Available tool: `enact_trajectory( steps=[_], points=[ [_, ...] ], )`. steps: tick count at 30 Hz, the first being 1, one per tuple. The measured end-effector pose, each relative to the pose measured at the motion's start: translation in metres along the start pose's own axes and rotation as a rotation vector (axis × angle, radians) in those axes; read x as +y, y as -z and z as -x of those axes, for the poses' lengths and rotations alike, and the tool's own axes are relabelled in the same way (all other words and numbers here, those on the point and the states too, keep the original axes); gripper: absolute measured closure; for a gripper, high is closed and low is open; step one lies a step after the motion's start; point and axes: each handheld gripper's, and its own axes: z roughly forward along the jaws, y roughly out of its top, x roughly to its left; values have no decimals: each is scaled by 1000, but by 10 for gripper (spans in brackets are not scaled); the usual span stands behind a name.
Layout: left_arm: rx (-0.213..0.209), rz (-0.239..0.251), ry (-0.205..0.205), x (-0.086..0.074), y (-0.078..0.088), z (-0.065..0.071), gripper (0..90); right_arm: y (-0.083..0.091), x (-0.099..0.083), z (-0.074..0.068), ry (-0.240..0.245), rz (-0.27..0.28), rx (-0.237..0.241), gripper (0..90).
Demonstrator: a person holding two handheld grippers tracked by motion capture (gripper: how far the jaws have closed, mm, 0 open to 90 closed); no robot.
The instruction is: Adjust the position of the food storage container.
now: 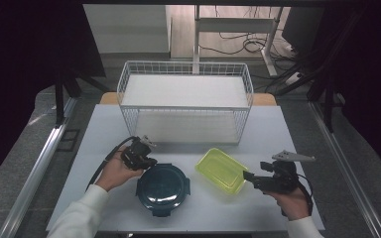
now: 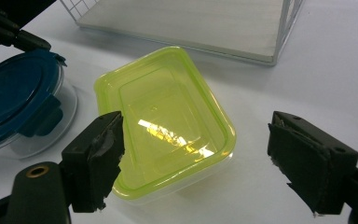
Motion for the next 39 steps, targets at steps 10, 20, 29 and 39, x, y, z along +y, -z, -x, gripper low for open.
enact_trajectory(
  steps=[10,20,29,39],
  points=[
    [-35,1,-39,3,-3,17,900,-1,-1,-1,-3,0,0,185],
    [-47,18,-40,2,-3,21,900,0,-1,-1,-9,-2,3,185],
    [20,177,81,-6,33,15,900,5,5,-6,-6,37,2,185],
    [24,302,198,-39,72,20,566,-1,8,-17,18,28,29,185]
  ],
)
